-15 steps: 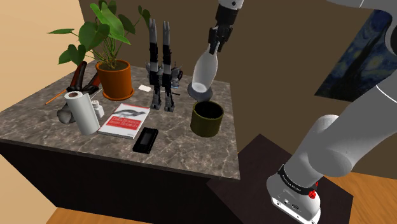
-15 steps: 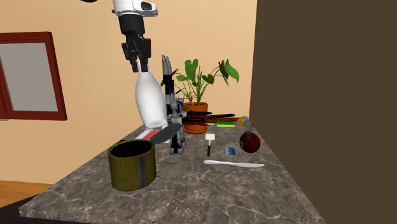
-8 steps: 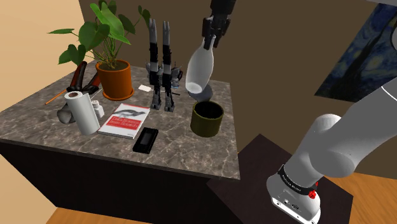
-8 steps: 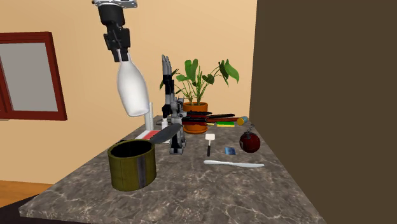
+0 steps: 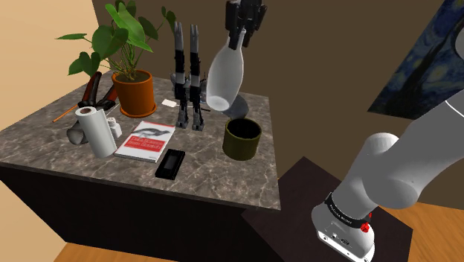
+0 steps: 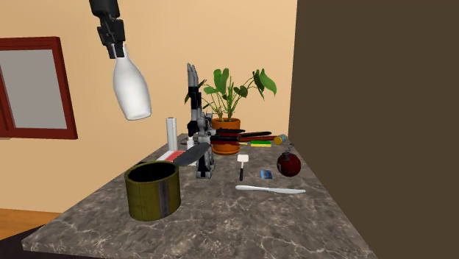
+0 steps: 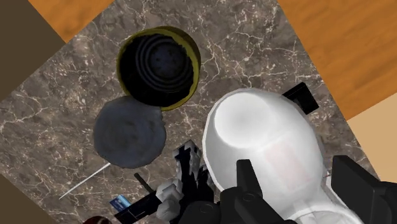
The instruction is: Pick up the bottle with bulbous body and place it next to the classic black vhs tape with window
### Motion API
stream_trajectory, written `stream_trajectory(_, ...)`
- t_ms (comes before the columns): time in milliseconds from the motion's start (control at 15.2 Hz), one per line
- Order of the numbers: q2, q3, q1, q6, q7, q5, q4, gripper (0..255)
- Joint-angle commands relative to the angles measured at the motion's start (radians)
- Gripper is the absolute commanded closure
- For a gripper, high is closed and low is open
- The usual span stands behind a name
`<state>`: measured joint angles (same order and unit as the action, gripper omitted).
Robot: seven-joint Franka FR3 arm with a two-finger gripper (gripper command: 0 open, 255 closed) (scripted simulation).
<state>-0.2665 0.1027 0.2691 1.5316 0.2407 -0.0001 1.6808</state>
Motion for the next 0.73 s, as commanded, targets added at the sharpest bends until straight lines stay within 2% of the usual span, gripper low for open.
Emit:
stream_trajectory(0, 0.013, 0.029, 0.014, -0.034, 0.044, 0.001, -0.047, 255)
stream_trajectory(396, 0.077, 0.118, 0.060, -0.131, 0.178, -0.006, -0.204, 255)
stream_trajectory(660, 0.043, 0.114, 0.060, -0.069, 0.174, 0.001, -0.110, 255)
